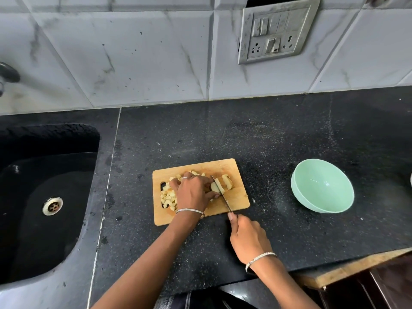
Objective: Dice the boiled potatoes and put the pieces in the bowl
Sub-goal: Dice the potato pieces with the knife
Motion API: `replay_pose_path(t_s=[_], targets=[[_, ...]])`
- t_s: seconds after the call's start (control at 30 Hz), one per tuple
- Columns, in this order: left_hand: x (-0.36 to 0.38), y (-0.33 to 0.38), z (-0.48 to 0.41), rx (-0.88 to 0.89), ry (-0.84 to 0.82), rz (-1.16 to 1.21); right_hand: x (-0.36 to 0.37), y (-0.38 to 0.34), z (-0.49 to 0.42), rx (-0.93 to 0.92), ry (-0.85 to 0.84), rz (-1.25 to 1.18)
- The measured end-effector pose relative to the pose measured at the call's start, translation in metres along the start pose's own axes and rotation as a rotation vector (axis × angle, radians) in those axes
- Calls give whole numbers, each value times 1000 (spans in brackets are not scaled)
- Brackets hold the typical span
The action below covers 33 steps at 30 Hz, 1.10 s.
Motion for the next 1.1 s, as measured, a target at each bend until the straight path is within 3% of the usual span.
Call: replay_pose_path(t_s=[0.47, 0.87, 1.1], targets=[[0, -3, 1, -14, 5, 19, 3, -1, 0, -65, 17, -121], [1, -6, -1, -39, 5, 22, 7, -12, -1, -21, -30, -79], [5, -10, -4, -48, 15, 11, 7, -20, -3, -44, 35, 51]])
Point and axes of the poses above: each hand's wrist, its own z-axis away from the middle knuckle, its own x-axis out of the palm, y = z × x, the point moved 2 cm from there along -z, towards the middle knuckle, and after that the axes turned 2 degrees about z, right-handed, at the moved point
